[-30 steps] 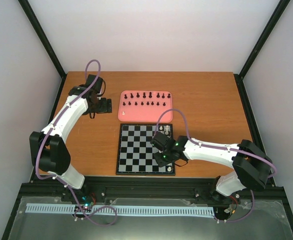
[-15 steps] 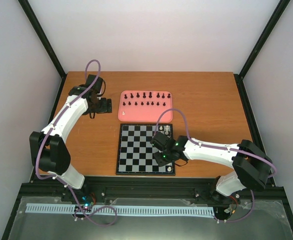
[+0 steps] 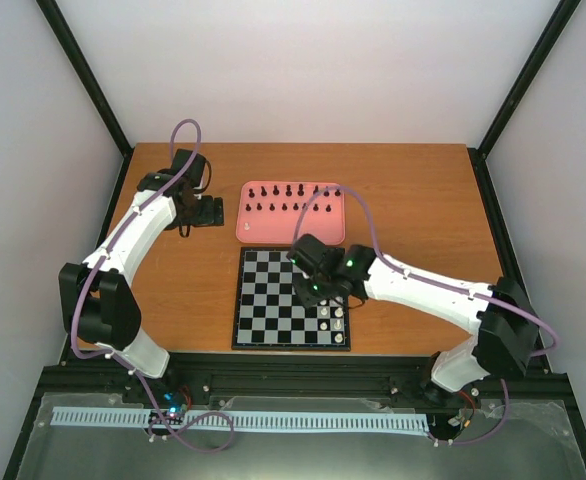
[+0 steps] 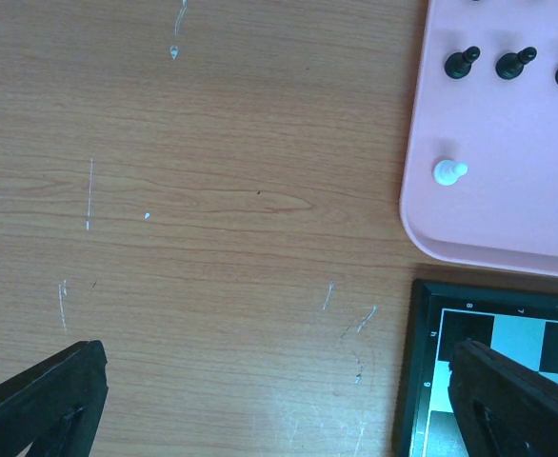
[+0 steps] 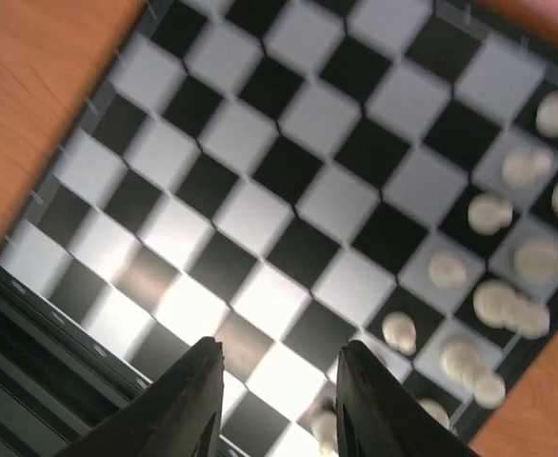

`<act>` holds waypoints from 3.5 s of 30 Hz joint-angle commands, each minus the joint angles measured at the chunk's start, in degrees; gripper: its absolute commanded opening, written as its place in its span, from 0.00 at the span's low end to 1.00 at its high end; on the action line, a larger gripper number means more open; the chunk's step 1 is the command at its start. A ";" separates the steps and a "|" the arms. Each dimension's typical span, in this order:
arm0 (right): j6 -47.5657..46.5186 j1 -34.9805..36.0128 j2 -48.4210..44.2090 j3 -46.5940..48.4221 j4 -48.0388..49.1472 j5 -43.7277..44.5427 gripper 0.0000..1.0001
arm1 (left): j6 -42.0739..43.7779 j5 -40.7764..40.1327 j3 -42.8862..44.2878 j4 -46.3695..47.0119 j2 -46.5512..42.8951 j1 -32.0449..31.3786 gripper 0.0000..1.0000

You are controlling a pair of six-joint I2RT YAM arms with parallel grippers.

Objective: Set up the chess pieces on the board
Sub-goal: Place the chess piece on the chessboard, then pick up the chess piece from the storage box, then place the chess piece on the chessboard.

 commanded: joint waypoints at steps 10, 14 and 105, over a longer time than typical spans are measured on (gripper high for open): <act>-8.78 -9.01 27.35 31.44 2.03 -4.96 0.43 | -0.52 -1.23 3.71 -0.95 -2.28 -0.27 1.00; -11.16 -9.62 39.00 44.75 1.82 -5.08 0.43 | -0.58 -1.17 4.79 -1.73 -2.56 -0.27 1.00; -6.45 -7.44 12.58 17.28 -6.70 -1.56 0.03 | -0.86 -0.87 2.64 -0.11 -3.17 -0.27 1.00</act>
